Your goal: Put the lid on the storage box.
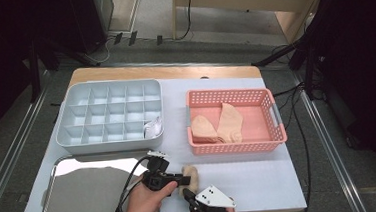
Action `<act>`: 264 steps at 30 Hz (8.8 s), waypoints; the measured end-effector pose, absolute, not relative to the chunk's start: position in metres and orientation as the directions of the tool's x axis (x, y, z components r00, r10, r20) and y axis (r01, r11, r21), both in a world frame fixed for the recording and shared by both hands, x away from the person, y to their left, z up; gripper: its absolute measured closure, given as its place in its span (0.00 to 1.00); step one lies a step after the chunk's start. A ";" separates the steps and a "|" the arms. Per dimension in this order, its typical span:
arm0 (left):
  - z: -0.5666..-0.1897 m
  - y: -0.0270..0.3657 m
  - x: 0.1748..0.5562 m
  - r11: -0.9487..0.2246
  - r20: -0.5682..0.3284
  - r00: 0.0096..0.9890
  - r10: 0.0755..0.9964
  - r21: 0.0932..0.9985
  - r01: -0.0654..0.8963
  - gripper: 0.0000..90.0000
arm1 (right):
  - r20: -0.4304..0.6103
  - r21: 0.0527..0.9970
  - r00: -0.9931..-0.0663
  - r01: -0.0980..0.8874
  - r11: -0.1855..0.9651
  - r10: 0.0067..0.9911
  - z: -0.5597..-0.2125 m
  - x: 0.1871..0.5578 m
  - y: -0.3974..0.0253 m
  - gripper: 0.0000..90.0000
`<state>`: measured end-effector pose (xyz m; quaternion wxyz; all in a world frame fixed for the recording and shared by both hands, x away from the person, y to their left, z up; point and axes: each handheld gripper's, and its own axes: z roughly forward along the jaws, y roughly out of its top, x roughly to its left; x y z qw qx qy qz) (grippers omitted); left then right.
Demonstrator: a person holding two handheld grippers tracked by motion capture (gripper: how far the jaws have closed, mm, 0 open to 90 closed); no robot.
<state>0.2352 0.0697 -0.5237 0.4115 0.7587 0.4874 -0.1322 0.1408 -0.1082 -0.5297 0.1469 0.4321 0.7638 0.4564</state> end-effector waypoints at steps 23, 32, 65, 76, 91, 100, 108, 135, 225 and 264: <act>-0.503 0.082 0.230 -0.190 -0.491 0.552 0.674 0.608 0.771 0.88 | 0.166 0.846 -0.553 0.505 0.170 0.816 -0.522 0.147 -0.132 0.56; -0.498 0.088 0.230 -0.173 -0.484 0.550 0.680 0.623 0.763 0.88 | 0.212 0.839 -0.501 0.534 0.107 0.839 -0.517 0.161 -0.148 0.36; -0.474 0.113 0.226 -0.146 -0.437 0.555 0.708 0.679 0.719 0.88 | 0.206 0.833 -0.436 0.548 0.077 0.876 -0.521 0.169 -0.192 0.30; -0.465 0.121 0.225 -0.124 -0.428 0.552 0.716 0.700 0.703 0.88 | 0.207 0.831 -0.431 0.552 0.075 0.878 -0.521 0.169 -0.193 0.30; -0.453 0.139 0.228 -0.082 -0.422 0.533 0.734 0.723 0.686 0.88 | 0.209 0.830 -0.431 0.553 0.074 0.878 -0.522 0.169 -0.192 0.30; -0.448 0.149 0.230 -0.062 -0.417 0.520 0.746 0.733 0.677 0.88 | 0.209 0.828 -0.431 0.556 0.076 0.878 -0.522 0.169 -0.192 0.30; -0.444 0.158 0.232 -0.041 -0.413 0.504 0.759 0.742 0.669 0.88 | 0.209 0.828 -0.431 0.556 0.076 0.878 -0.522 0.169 -0.192 0.30; -0.434 0.192 0.240 0.016 -0.396 0.450 0.800 0.764 0.645 0.88 | 0.212 0.825 -0.424 0.560 0.072 0.880 -0.521 0.169 -0.193 0.30; -0.463 0.205 0.310 0.034 -0.315 0.307 0.898 0.746 0.665 0.88 | 0.213 0.824 -0.425 0.563 0.072 0.880 -0.524 0.170 -0.194 0.30; -0.465 0.200 0.317 -0.047 -0.292 0.338 0.895 0.691 0.721 0.61 | 0.219 0.821 -0.420 0.567 0.066 0.881 -0.524 0.170 -0.194 0.30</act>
